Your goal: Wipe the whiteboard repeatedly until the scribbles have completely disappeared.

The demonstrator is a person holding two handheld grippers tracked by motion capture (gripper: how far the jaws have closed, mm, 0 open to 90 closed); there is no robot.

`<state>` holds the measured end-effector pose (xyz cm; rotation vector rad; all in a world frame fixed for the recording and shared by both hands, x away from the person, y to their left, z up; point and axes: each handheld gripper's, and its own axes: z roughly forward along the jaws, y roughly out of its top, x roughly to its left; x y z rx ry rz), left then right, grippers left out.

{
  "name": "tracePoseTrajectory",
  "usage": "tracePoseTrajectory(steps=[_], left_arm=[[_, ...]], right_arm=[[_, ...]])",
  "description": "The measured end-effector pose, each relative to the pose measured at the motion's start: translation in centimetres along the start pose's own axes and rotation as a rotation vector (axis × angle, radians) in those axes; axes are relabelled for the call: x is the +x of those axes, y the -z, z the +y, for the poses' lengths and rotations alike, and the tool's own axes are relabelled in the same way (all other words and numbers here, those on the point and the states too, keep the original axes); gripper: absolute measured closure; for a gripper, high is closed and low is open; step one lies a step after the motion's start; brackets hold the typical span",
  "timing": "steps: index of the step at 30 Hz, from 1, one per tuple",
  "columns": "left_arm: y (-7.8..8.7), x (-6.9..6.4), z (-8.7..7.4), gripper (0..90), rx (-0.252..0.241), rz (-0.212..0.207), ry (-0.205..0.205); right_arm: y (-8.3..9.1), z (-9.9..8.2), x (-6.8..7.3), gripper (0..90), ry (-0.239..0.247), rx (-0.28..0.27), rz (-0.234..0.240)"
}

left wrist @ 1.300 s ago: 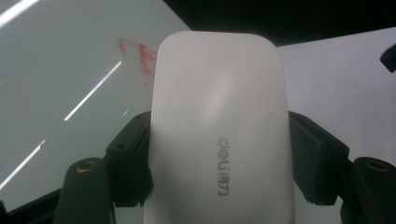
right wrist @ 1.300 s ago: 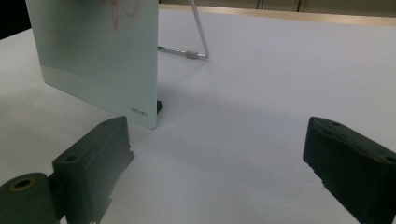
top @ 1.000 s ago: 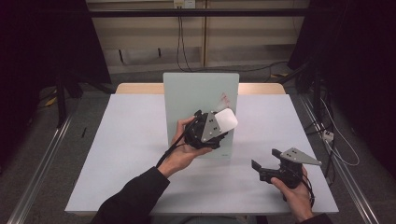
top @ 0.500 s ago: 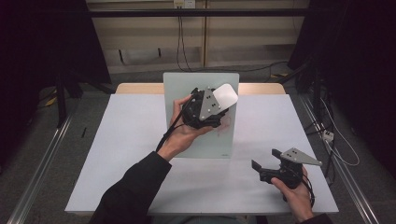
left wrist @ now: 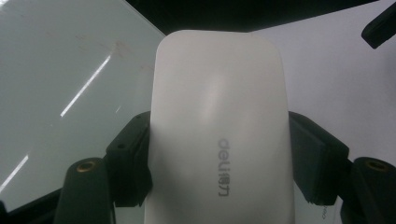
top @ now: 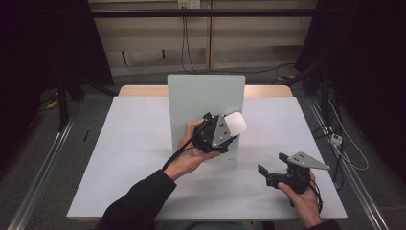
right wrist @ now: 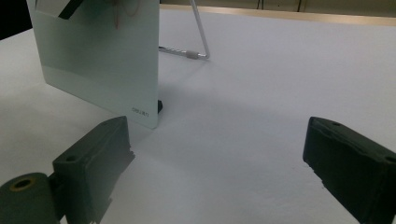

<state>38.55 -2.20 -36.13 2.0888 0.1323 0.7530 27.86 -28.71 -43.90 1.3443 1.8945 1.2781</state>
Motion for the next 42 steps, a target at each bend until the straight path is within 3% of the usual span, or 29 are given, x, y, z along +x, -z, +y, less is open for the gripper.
tracePoseTrajectory(steps=[6,10,16,19,22,28,37,40,42], left_arm=[[0.4,1.5,1.3,31.1,-0.009,0.030,0.001],[0.8,2.8,2.5,31.1,-0.007,0.062,-0.025],[1.7,5.3,4.1,31.2,-0.033,0.120,-0.007],[2.0,5.9,4.2,31.2,-0.046,0.137,0.009],[1.8,5.3,3.9,31.1,-0.032,0.142,-0.013],[1.1,3.3,2.6,31.1,-0.004,0.095,-0.047],[-0.1,0.0,0.5,31.1,0.025,0.012,-0.048],[-0.5,-0.8,0.1,31.1,0.035,0.005,-0.062],[-0.6,-1.1,0.2,31.1,0.036,-0.001,-0.050]], right_arm=[[0.0,0.0,0.0,7.2,-0.001,0.001,0.000],[0.1,0.0,0.0,7.2,-0.002,0.000,0.002],[0.1,0.0,0.0,7.2,-0.002,0.000,0.003],[0.1,0.0,0.0,7.2,-0.003,0.001,0.001],[0.1,0.0,0.0,7.2,-0.003,0.000,0.002],[0.1,0.0,0.0,7.2,-0.001,0.001,0.000],[0.0,0.0,0.0,7.2,-0.001,0.000,0.001],[0.1,0.0,0.0,7.2,-0.003,0.001,0.001],[0.0,0.0,0.0,7.2,-0.001,0.001,-0.001]])
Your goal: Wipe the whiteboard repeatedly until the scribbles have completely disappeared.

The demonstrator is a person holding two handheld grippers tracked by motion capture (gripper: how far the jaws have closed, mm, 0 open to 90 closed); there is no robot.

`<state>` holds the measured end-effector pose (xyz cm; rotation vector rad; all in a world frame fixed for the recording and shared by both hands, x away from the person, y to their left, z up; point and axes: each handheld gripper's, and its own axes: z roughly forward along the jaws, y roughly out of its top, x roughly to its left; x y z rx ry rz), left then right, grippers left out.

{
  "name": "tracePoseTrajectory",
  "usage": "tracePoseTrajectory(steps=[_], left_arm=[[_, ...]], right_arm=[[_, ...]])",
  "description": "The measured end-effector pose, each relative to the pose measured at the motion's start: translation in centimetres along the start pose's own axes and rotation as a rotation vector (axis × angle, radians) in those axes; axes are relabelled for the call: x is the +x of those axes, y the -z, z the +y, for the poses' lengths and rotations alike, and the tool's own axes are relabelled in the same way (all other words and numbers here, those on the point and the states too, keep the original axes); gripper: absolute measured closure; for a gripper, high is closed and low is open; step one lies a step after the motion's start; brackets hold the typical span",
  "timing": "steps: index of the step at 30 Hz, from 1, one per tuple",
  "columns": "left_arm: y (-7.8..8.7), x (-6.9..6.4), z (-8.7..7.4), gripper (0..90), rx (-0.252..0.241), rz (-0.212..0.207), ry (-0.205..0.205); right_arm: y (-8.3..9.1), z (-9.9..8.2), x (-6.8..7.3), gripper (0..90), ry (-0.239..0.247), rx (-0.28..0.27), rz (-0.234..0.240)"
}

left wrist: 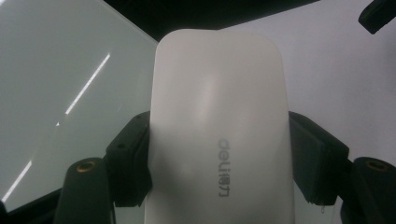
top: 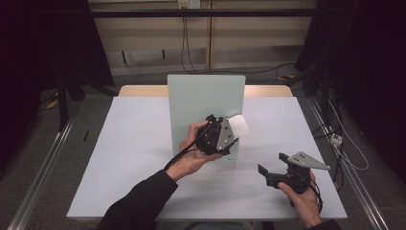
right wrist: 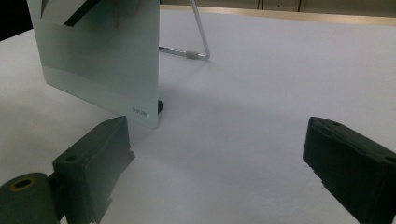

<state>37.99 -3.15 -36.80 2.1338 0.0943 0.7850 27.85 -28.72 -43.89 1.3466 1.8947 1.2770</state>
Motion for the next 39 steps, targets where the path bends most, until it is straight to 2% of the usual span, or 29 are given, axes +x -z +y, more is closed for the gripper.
tracePoseTrajectory(steps=[4,6,10,13,15,18,21,27,31,33,35,39], left_arm=[[0.1,0.3,0.1,31.1,-0.003,-0.014,0.009],[0.3,0.7,0.3,31.2,-0.007,-0.006,0.013],[0.9,2.4,1.1,31.2,-0.024,0.020,0.039],[1.4,3.7,1.8,31.2,-0.034,0.049,0.042],[1.6,4.1,1.9,31.2,-0.042,0.049,0.050],[1.4,3.4,1.5,31.2,-0.026,0.055,0.008],[1.0,2.2,0.6,31.1,-0.020,0.025,-0.002],[0.0,-0.9,-1.2,31.1,0.029,-0.040,-0.034],[-0.4,-2.1,-2.2,31.1,0.044,-0.075,-0.027],[-0.6,-2.8,-2.6,31.1,0.058,-0.090,-0.040],[-0.7,-3.0,-2.7,31.1,0.067,-0.092,-0.042],[-0.5,-2.2,-2.2,31.1,0.060,-0.089,-0.024]], right_arm=[[0.0,0.0,0.0,7.2,-0.003,-0.002,0.002],[0.0,0.0,0.0,7.2,-0.004,-0.002,0.001],[0.0,0.0,0.0,7.2,-0.003,-0.002,0.002],[0.0,0.0,0.0,7.2,-0.001,0.000,0.000],[0.0,0.0,0.0,7.2,-0.003,-0.003,0.003],[0.0,0.0,-0.1,7.2,-0.005,-0.003,0.001],[0.1,0.0,0.0,7.2,-0.004,-0.002,0.002],[0.0,0.0,0.0,7.2,-0.003,-0.002,0.001],[0.0,0.0,0.0,7.2,-0.004,0.000,0.000],[0.1,0.0,0.0,7.2,-0.003,-0.002,0.001],[0.0,0.0,0.0,7.2,-0.005,-0.002,0.002],[0.1,0.0,0.0,7.2,-0.003,-0.002,0.001]])
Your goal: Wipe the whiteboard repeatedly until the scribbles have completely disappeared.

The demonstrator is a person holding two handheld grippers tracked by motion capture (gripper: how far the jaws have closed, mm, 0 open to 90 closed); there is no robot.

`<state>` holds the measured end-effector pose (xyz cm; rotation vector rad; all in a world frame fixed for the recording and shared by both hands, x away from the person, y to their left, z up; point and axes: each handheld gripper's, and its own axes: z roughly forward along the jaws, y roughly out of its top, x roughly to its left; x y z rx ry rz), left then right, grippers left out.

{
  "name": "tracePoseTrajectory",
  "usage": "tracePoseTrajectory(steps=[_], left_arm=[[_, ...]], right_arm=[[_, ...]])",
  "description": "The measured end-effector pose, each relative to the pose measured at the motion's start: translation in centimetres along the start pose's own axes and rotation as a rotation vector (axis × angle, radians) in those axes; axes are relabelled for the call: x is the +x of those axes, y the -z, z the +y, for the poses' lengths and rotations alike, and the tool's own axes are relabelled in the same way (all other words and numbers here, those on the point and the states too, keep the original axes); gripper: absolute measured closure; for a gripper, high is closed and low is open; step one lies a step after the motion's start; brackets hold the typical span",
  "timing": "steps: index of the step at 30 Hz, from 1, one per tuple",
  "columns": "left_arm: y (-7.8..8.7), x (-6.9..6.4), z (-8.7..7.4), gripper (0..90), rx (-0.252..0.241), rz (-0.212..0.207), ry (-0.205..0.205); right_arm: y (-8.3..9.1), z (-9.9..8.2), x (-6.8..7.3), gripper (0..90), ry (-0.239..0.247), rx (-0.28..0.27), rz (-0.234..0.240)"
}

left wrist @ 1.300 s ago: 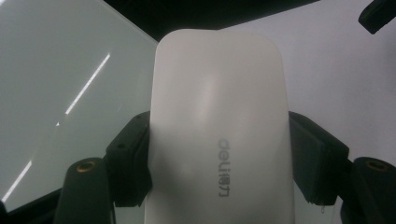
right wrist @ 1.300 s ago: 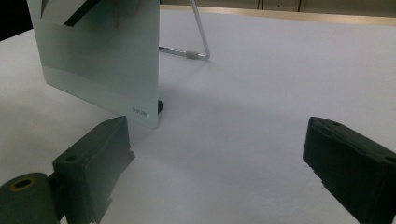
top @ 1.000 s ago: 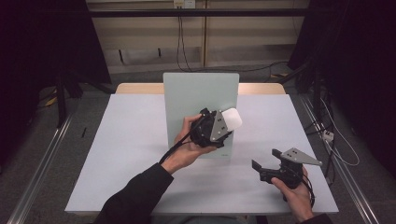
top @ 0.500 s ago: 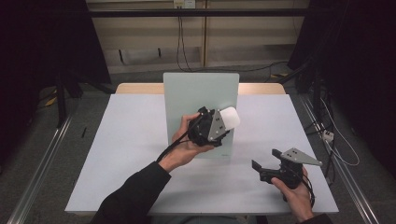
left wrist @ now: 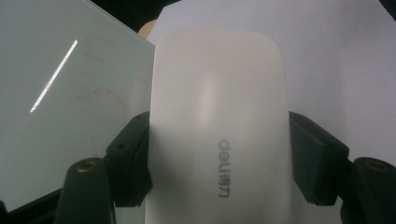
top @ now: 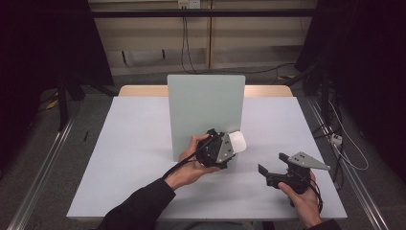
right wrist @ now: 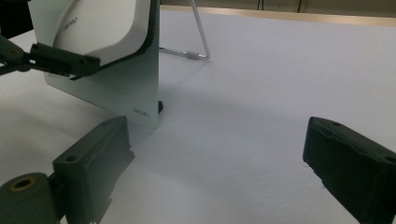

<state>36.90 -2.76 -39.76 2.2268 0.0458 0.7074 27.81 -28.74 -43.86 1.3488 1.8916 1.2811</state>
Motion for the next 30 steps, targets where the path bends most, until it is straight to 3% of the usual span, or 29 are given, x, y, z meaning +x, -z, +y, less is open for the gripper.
tracePoseTrajectory(steps=[13,16,19,27,30], left_arm=[[2.6,5.4,2.7,31.2,-0.093,0.105,0.072],[2.5,4.9,2.5,31.1,-0.078,0.110,0.039],[2.1,4.1,2.1,31.1,-0.061,0.090,0.020],[0.3,0.6,0.1,31.1,-0.003,0.002,-0.021],[-0.1,-0.3,-0.4,31.1,0.027,-0.023,-0.055]], right_arm=[[0.0,0.0,0.0,7.2,-0.001,0.000,0.002],[0.0,0.0,0.0,7.2,-0.001,-0.001,0.001],[0.0,0.0,0.0,7.2,0.000,0.000,0.000],[0.0,0.0,0.0,7.2,-0.001,0.001,0.000],[0.0,0.0,0.0,7.2,-0.001,0.000,0.001]])
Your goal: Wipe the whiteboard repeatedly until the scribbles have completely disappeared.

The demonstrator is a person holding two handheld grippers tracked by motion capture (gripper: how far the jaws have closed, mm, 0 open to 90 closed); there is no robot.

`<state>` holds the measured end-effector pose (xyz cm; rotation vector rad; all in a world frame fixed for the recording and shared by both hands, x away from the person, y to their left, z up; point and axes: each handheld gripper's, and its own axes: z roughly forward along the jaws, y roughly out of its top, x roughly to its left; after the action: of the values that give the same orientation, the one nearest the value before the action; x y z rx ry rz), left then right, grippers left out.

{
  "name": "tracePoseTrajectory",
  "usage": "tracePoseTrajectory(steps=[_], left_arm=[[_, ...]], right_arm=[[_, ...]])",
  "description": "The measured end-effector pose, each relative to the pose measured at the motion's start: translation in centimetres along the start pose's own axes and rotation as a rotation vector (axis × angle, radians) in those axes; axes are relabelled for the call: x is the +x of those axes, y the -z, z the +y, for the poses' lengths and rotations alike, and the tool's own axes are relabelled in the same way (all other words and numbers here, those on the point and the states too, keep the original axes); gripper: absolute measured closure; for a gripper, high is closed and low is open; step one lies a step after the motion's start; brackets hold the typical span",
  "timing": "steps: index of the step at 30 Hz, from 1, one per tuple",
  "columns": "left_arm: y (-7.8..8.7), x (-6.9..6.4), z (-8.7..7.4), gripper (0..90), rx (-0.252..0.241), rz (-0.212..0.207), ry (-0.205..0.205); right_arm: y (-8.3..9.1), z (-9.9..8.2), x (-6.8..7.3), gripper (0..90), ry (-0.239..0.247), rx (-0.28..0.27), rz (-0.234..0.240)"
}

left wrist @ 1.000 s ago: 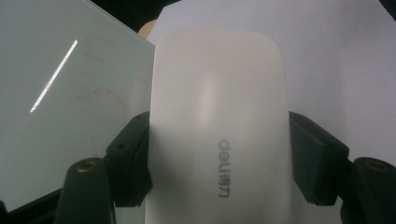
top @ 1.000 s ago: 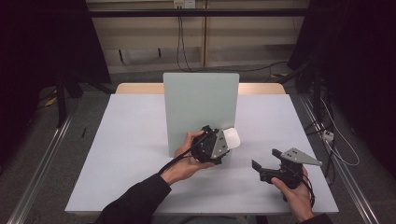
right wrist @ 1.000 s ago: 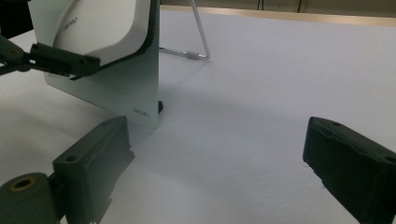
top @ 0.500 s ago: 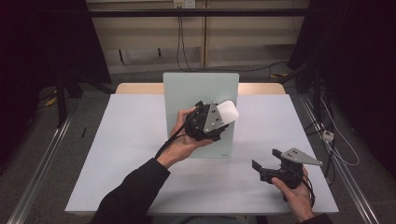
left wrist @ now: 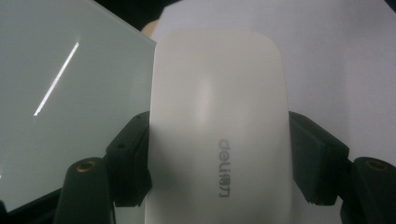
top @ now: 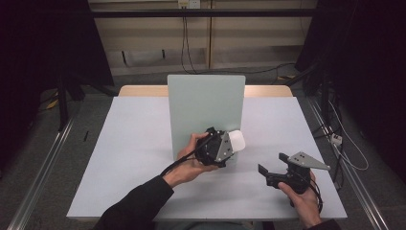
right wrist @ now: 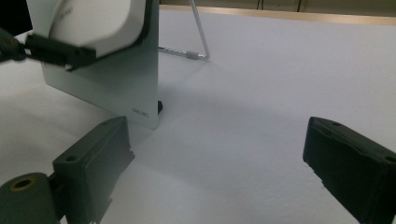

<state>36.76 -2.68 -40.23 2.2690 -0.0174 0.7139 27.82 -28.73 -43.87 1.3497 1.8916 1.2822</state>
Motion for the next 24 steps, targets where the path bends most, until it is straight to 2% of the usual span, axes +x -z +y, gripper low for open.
tracePoseTrajectory(steps=[4,7,8,11,12,15,19,22,24], left_arm=[[-0.4,-0.9,-0.5,31.1,0.014,-0.026,0.001],[-0.7,-1.5,-0.9,31.1,0.051,-0.046,-0.038],[-0.9,-1.7,-1.0,31.1,0.038,-0.050,-0.018],[-0.8,-1.6,-1.0,31.1,0.028,-0.058,0.007],[-0.7,-1.4,-1.0,31.2,0.036,-0.055,-0.003],[-0.3,-0.5,-0.5,31.1,0.003,-0.030,0.026],[1.0,1.7,0.5,31.1,-0.022,0.011,0.037],[2.1,3.6,1.0,31.1,-0.062,0.045,0.094],[2.8,4.6,1.3,31.1,-0.080,0.074,0.102]], right_arm=[[0.0,0.0,-0.1,7.2,-0.002,-0.001,-0.001],[0.0,0.0,0.0,7.2,-0.001,-0.002,0.001],[0.0,0.0,0.0,7.2,-0.001,-0.001,0.001],[0.0,0.0,0.0,7.4,-0.001,-0.001,0.002],[0.0,0.0,0.0,7.4,-0.001,-0.001,0.001],[0.0,0.0,-0.1,7.4,-0.002,0.000,-0.001],[0.0,0.0,0.0,7.4,-0.001,-0.001,0.001],[0.0,0.0,0.0,7.4,-0.003,-0.001,0.000],[0.0,0.0,0.0,7.4,-0.002,-0.001,0.001]])
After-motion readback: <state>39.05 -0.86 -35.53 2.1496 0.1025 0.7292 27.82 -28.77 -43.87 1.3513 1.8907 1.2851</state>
